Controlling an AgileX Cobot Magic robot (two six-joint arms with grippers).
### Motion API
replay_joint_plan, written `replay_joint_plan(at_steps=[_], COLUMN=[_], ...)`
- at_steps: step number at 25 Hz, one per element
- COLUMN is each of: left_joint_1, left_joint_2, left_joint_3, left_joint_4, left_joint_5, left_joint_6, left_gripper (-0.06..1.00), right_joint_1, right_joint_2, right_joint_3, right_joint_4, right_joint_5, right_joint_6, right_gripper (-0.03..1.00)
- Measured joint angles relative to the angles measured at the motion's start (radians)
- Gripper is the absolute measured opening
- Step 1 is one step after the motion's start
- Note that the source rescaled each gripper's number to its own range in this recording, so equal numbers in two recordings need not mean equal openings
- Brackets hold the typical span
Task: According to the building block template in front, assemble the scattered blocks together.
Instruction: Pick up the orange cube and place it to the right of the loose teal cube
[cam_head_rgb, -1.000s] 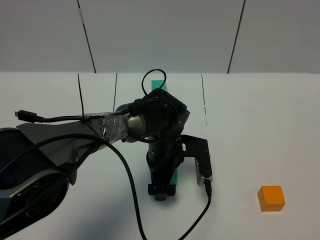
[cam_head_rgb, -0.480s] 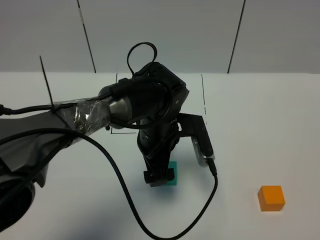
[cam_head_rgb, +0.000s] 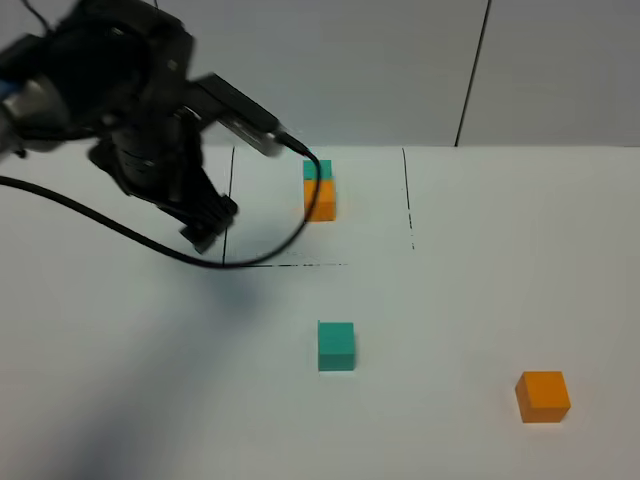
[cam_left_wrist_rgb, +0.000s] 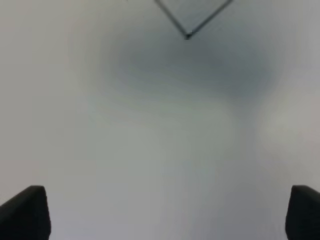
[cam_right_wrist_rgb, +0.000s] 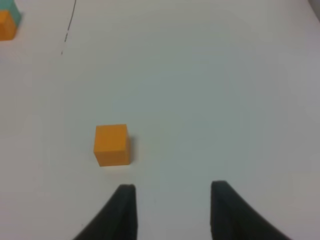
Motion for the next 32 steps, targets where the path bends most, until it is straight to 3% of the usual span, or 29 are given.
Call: replay_joint_plan(at_steps=[7, 12, 17, 24, 28, 32], left_joint_1=[0.295, 0.453, 0.471, 0.460, 0.438, 0.438], left_joint_2=[-0.251, -0.491, -0.745, -1.156, -1.361, -1.519], left_joint_3=[0.090, 0.265, 0.464, 0.774, 0.917, 1.028], left_joint_4=[-0.131, -0.193, -0.151, 0.025, 0.006, -0.078], left_joint_5=[-0.001, -0.055, -0.085, -0.140, -0.162, -0.192], left_joint_6=[-0.044, -0.069, -0.122, -0.294, -0.328, -0.328], left_gripper=[0.96, 0.95, 0.94, 0.92, 0.92, 0.91], right_joint_1=[0.000, 0.000, 0.000, 0.000, 0.000, 0.000], right_joint_2=[0.000, 0.000, 0.000, 0.000, 0.000, 0.000], right_joint_3=[0.000, 0.000, 0.000, 0.000, 0.000, 0.000], right_joint_4=[0.000, 0.000, 0.000, 0.000, 0.000, 0.000], right_joint_5=[0.000, 0.000, 0.000, 0.000, 0.000, 0.000], right_joint_6=[0.000, 0.000, 0.000, 0.000, 0.000, 0.000], right_gripper=[0.00, 0.00, 0.00, 0.00, 0.00, 0.00])
